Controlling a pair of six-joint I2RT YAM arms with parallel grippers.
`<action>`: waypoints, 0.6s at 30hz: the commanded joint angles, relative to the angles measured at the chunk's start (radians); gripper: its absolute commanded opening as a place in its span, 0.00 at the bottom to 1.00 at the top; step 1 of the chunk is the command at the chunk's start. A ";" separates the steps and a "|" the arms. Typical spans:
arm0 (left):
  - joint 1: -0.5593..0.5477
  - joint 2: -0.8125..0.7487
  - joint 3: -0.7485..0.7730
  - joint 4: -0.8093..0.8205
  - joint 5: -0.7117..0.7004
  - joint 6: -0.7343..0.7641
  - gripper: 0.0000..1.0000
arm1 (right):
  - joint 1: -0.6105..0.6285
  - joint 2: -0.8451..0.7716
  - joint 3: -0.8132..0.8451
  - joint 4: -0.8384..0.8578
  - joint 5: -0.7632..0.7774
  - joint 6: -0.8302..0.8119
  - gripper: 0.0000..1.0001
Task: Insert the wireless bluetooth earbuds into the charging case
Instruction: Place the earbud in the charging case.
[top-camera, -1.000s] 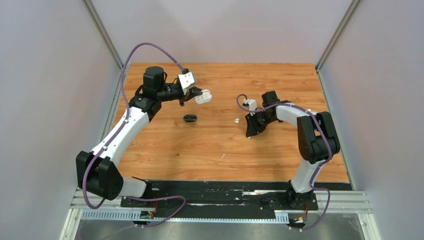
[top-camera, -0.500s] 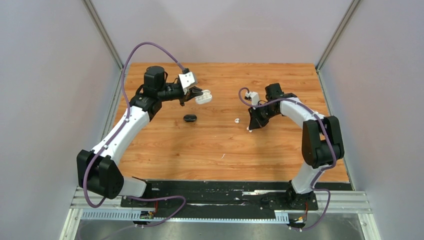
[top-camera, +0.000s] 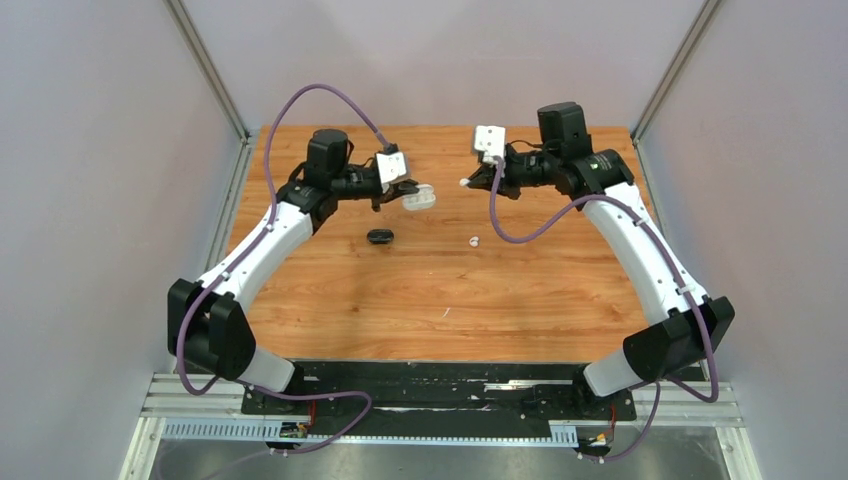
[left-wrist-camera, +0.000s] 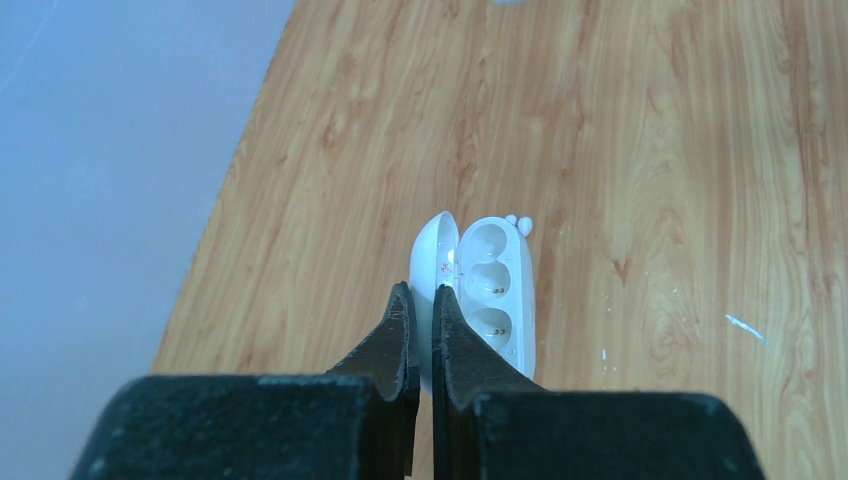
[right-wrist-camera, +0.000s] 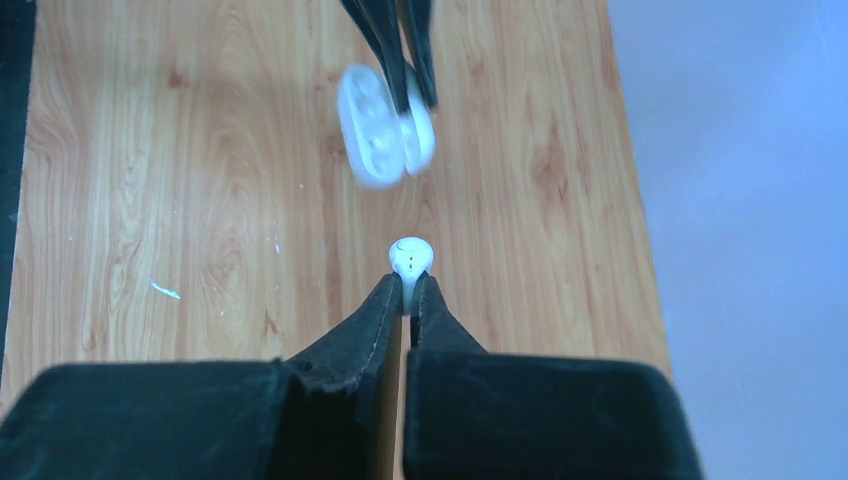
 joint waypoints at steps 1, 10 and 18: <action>-0.052 -0.001 0.034 0.004 0.008 0.160 0.00 | 0.089 -0.001 0.046 -0.038 -0.026 -0.130 0.00; -0.125 0.004 0.039 -0.001 -0.006 0.230 0.00 | 0.152 0.055 0.118 -0.096 -0.043 -0.132 0.00; -0.129 -0.008 0.043 0.032 -0.006 0.192 0.00 | 0.173 0.084 0.121 -0.153 -0.023 -0.191 0.00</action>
